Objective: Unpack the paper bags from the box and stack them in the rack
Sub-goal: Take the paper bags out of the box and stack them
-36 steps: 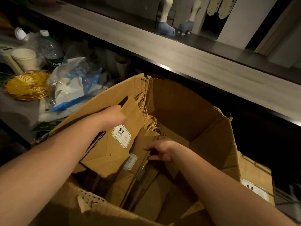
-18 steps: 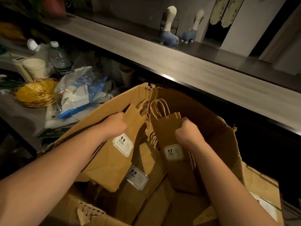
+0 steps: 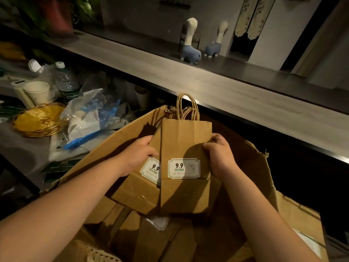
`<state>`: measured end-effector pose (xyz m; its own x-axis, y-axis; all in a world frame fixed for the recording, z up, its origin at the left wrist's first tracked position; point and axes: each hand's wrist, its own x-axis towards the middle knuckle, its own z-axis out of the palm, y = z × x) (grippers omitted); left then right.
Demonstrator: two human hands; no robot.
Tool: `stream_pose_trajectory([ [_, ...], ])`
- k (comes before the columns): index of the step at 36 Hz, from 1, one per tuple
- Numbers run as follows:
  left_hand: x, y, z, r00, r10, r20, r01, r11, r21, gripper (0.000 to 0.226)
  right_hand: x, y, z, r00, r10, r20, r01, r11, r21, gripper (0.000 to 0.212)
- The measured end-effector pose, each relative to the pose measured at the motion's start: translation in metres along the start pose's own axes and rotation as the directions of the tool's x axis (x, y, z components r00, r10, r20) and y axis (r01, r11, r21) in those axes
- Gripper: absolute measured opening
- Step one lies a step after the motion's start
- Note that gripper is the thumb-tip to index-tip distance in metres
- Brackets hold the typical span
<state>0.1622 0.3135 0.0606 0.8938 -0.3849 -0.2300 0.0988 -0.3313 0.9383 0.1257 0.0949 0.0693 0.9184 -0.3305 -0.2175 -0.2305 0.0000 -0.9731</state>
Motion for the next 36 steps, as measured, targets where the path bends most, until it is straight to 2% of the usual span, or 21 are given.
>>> stream_pose_trajectory([
  [4,-0.002,0.002,0.002,0.99,0.105,-0.089,-0.106,0.994,-0.002,0.033,-0.001,0.0,-0.001,0.999,-0.027,0.042,0.023,0.995,0.102,0.018],
  [10,0.0,0.005,0.002,0.918,0.245,-0.311,-0.258,0.966,-0.002,0.038,-0.003,-0.006,-0.008,0.966,-0.198,0.167,0.145,0.947,0.287,0.023],
  [16,-0.004,0.008,0.001,0.889,0.34,-0.308,-0.354,0.935,0.009,0.035,-0.002,-0.006,-0.009,0.954,-0.243,0.177,0.172,0.924,0.342,0.026],
  [21,0.001,0.008,-0.002,0.875,0.33,-0.355,-0.347,0.938,0.018,0.038,-0.001,-0.01,-0.018,0.945,-0.295,0.14,0.225,0.899,0.376,0.026],
  [24,0.003,0.005,-0.005,0.876,0.317,-0.364,-0.317,0.947,0.061,0.032,0.003,-0.013,-0.028,0.947,-0.3,0.113,0.21,0.848,0.486,0.029],
  [28,0.004,0.003,-0.006,0.876,0.273,-0.397,-0.277,0.96,0.047,0.033,0.002,-0.017,-0.034,0.939,-0.292,0.184,0.161,0.842,0.515,0.027],
  [30,0.003,0.005,-0.004,0.89,0.204,-0.408,-0.246,0.968,-0.054,0.032,0.0,-0.014,-0.026,0.937,-0.256,0.239,0.119,0.873,0.472,0.029],
  [33,0.001,0.011,0.001,0.93,0.096,-0.354,-0.215,0.924,-0.317,0.031,-0.002,-0.008,-0.008,0.952,-0.167,0.257,0.024,0.876,0.481,0.029],
  [36,-0.003,0.012,0.008,0.96,0.096,-0.262,-0.196,0.9,-0.388,0.027,-0.002,-0.004,0.004,0.973,-0.116,0.201,0.005,0.876,0.482,0.026],
])
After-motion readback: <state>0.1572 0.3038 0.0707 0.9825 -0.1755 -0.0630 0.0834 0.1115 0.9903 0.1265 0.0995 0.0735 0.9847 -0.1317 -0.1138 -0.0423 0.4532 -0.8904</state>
